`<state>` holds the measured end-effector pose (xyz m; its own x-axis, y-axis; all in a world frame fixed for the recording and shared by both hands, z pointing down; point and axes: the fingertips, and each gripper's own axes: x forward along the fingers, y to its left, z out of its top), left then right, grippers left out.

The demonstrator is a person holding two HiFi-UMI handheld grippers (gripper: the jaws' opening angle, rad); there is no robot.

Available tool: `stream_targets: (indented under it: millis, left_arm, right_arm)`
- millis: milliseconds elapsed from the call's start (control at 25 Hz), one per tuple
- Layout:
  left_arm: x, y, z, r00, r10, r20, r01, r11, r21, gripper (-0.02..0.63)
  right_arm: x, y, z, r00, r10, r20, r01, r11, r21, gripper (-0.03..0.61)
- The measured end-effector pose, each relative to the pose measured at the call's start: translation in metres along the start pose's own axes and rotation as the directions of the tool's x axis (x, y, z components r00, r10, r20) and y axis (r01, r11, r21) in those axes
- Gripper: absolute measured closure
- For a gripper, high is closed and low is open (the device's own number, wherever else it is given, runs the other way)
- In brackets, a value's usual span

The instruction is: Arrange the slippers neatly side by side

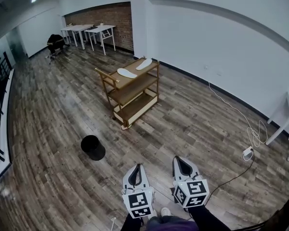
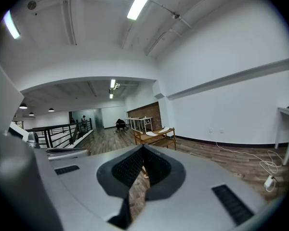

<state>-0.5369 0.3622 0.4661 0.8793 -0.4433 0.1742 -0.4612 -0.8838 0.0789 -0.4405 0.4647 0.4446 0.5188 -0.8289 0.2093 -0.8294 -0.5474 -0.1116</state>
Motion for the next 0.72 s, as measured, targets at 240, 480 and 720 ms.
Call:
stream_targets:
  millis: [240,480,720]
  left_arm:
    - [0.003,0.010,-0.007,1.000,-0.013,-0.007,0.012,1.000,-0.022,0.612]
    - [0.009,0.013,-0.006,1.000,-0.010,-0.016,0.010,0.999,-0.030,0.612]
    - [0.040,0.004,-0.009,0.999,-0.030,-0.024,0.029,0.999,-0.021,0.612]
  right_arm:
    - [0.001,0.009,-0.002,1.000,-0.010,-0.008,0.010,1.000,-0.013,0.580]
    - [0.008,0.007,0.001,1.000,-0.012,-0.013,0.011,1.000,-0.015,0.580]
    - [0.036,-0.005,0.002,1.000,0.001,-0.014,-0.002,1.000,-0.014,0.580]
